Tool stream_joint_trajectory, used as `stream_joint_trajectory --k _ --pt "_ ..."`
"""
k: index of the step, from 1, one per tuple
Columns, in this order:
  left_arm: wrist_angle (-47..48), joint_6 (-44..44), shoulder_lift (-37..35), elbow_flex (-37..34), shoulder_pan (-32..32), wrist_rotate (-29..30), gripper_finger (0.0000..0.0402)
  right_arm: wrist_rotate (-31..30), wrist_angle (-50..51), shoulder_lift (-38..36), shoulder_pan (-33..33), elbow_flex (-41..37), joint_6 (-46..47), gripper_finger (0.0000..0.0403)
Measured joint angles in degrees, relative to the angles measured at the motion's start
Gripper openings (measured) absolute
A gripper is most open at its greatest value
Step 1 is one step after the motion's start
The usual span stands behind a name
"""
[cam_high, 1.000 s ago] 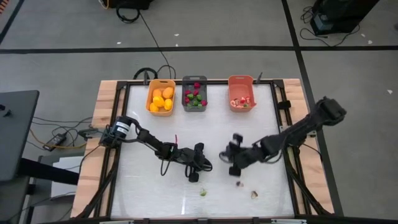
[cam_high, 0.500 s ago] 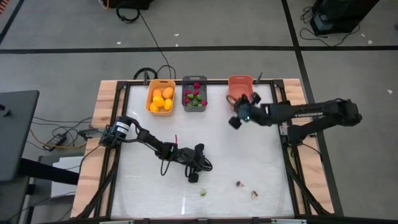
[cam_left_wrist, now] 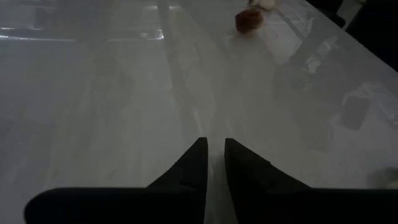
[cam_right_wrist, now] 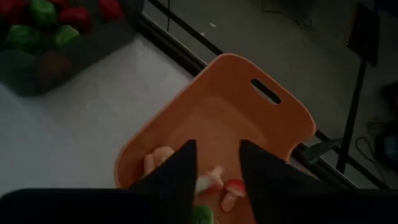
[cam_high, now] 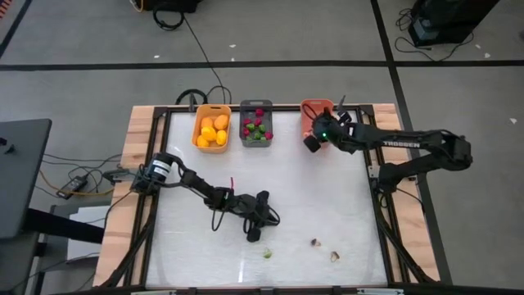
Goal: Sort produce into baskets
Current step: Put the green mushroom into the orange bin
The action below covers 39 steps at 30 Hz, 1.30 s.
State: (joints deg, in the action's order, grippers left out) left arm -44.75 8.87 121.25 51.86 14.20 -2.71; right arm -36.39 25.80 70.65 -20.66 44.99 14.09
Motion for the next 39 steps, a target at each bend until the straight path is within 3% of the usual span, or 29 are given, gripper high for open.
stream_joint_trajectory --k 6,9,14,16,19,22,28,33,39 --pt "0.74 0.72 -0.17 0.04 0.00 0.00 0.0060 2.69 -0.21 -1.39 2.39 0.00 1.91 0.0201" --pt "6.34 0.29 -2.73 0.05 0.05 0.55 0.0052 6.29 0.37 -1.57 6.11 -0.05 5.10 0.0205" --pt "18.75 -2.75 -9.31 -0.02 0.53 2.54 0.0018 6.29 0.67 -1.54 14.28 -3.12 11.39 0.0202" --pt "19.87 -2.33 -10.87 -0.02 1.31 0.37 0.0009 5.36 0.52 -1.54 17.59 -4.25 14.34 0.0202" --pt "18.89 -6.19 -11.47 0.00 3.39 -9.24 0.0010 4.60 -0.53 -1.54 22.61 -5.79 18.59 0.0202" --pt "16.58 -7.16 -11.45 0.00 6.02 -10.06 0.0037 4.46 -2.76 -1.54 27.33 -6.89 22.29 0.0202" --pt "13.34 -11.65 -9.98 -0.02 10.43 1.73 0.0135 2.34 -4.77 -1.54 35.92 -7.30 26.64 0.0202" --pt "8.09 -11.85 -7.26 0.02 11.17 0.24 0.0207 -1.16 -4.56 -1.54 39.41 -7.30 28.27 0.0202" --pt "5.04 -11.54 -3.44 0.00 11.20 -2.00 0.0224 -1.54 -4.61 -1.54 39.87 -7.30 28.41 0.0202"
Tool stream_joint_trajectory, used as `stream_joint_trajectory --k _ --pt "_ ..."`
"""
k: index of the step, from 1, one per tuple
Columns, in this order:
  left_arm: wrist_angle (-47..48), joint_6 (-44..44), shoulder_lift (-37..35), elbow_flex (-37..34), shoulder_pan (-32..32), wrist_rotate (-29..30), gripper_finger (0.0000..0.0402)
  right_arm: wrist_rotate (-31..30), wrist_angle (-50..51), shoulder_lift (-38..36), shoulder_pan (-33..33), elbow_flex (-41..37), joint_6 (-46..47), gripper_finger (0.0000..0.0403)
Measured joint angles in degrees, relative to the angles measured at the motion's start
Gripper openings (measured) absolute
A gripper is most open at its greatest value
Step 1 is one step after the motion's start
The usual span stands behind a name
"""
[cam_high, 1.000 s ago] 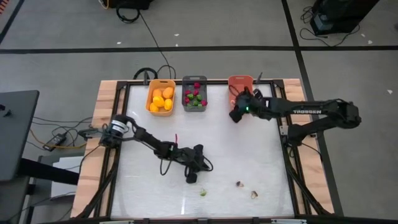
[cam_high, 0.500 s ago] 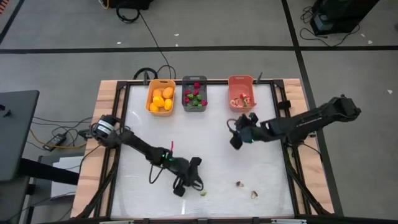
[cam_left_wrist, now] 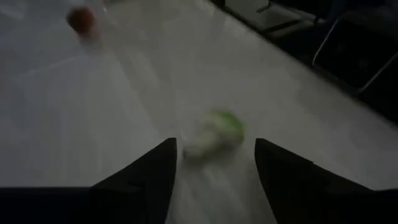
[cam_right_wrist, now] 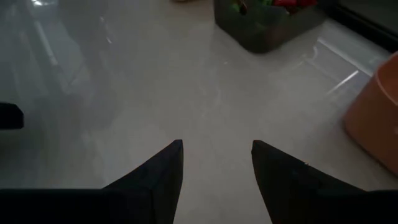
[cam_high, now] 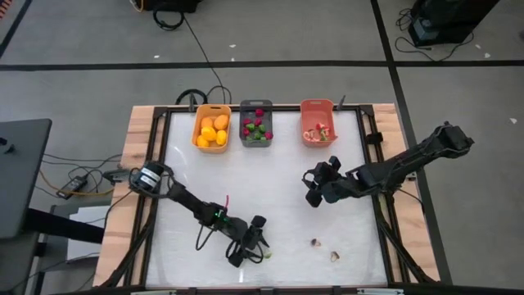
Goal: Sort produce into baskets
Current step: Put the green mushroom into the orange bin
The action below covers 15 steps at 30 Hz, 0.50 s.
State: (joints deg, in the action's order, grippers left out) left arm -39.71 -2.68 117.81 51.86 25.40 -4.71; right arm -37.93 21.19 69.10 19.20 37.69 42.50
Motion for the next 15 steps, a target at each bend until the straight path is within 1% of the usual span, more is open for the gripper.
stream_joint_trajectory --k 5,10,15 --pt "-3.72 0.02 1.63 0.00 -0.10 -1.04 0.0199 0.01 -0.09 0.00 -0.02 0.00 -0.07 0.0202" --pt "-4.97 -0.51 1.69 0.00 -0.06 -2.04 0.0172 0.00 -0.12 0.02 -0.08 0.00 -0.09 0.0202" --pt "-6.66 -1.62 2.79 0.00 -0.06 -2.04 0.0166 0.02 -0.13 0.02 -0.08 0.00 -0.09 0.0202"
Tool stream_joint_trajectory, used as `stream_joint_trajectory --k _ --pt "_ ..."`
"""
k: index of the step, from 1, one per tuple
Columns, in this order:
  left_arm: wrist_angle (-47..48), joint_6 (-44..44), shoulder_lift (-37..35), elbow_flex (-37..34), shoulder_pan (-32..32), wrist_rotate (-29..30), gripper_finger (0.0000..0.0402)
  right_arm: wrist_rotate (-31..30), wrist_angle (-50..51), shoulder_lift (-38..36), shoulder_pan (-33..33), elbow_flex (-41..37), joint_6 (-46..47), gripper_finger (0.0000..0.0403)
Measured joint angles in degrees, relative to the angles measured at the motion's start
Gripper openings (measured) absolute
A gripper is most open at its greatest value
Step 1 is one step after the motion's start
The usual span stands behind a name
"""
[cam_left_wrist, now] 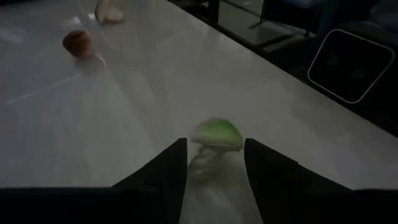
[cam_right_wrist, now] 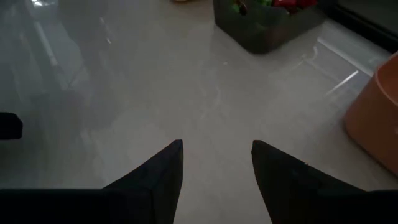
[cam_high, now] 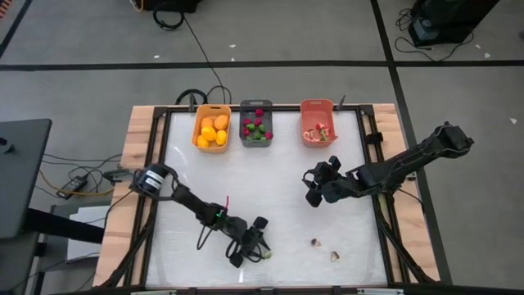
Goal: Sort produce into baskets
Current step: Put the green mushroom into the orange bin
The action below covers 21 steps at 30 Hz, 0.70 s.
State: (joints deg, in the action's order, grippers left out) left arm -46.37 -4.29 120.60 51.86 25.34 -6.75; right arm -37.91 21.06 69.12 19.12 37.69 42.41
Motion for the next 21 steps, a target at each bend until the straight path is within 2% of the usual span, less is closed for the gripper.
stream_joint_trajectory --k 3,6,14,17,21 --pt "-2.33 0.00 2.25 0.77 0.00 -0.41 0.0159 0.00 0.00 0.00 0.00 0.00 -0.03 0.0202" --pt "-2.24 0.08 4.60 2.72 -0.03 -1.54 0.0134 0.03 -0.16 0.02 0.02 0.02 -0.05 0.0202" --pt "-2.19 2.57 5.40 4.35 -1.31 -2.95 0.0016 3.05 -0.58 0.18 0.76 0.02 1.53 0.0202" --pt "-1.53 3.95 4.60 4.17 -2.53 -2.60 0.0017 7.18 -2.80 1.51 1.67 0.02 2.37 0.0202" --pt "-1.68 3.27 2.96 4.15 -4.66 2.27 0.0036 14.26 -9.73 5.64 3.47 0.02 2.43 0.0202"
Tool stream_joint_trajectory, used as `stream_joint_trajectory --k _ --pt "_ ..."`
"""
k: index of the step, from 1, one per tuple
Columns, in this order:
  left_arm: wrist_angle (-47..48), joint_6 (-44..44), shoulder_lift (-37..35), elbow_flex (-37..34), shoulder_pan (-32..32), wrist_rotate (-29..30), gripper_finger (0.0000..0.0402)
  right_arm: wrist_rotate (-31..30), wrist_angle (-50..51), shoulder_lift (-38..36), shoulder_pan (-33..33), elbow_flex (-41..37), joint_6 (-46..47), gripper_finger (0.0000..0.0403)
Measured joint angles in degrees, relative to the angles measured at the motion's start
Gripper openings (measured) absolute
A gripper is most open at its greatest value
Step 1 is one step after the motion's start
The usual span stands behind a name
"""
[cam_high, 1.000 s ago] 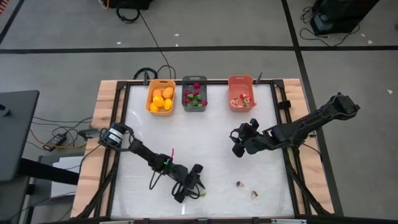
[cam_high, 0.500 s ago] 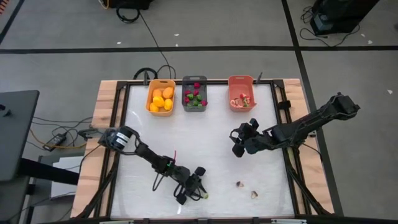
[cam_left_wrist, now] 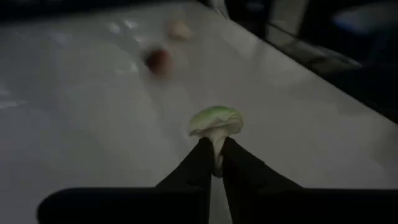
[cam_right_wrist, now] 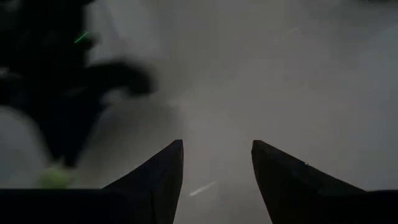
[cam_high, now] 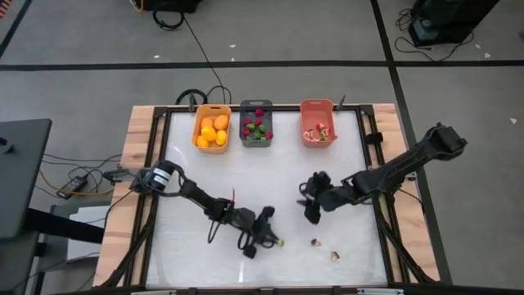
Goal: Sort produce into baskets
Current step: Put the green mushroom into the orange bin
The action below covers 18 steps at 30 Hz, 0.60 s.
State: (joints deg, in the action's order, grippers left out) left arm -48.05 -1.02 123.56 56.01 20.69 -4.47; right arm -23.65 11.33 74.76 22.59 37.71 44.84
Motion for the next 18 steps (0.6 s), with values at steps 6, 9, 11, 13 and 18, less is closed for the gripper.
stream_joint_trajectory --k 6,9,11,13,18 --pt "-4.53 -0.36 -0.54 0.00 -3.62 4.71 0.0036 5.32 -8.89 5.26 3.05 0.00 -1.16 0.0202" --pt "-6.82 1.55 -0.62 0.00 -5.23 6.00 0.0035 5.33 -9.69 5.81 4.16 0.00 0.48 0.0202" --pt "-6.94 2.80 -0.63 0.00 -5.98 6.80 0.0035 5.27 -10.56 5.81 4.75 0.00 1.38 0.0202" --pt "-7.14 3.08 -0.63 0.00 -6.53 7.21 0.0035 5.12 -11.65 5.81 5.22 0.00 1.55 0.0202" --pt "-9.52 2.74 -0.63 -0.02 -6.88 7.46 0.0035 4.87 -12.63 5.79 5.51 0.00 1.99 0.0202"
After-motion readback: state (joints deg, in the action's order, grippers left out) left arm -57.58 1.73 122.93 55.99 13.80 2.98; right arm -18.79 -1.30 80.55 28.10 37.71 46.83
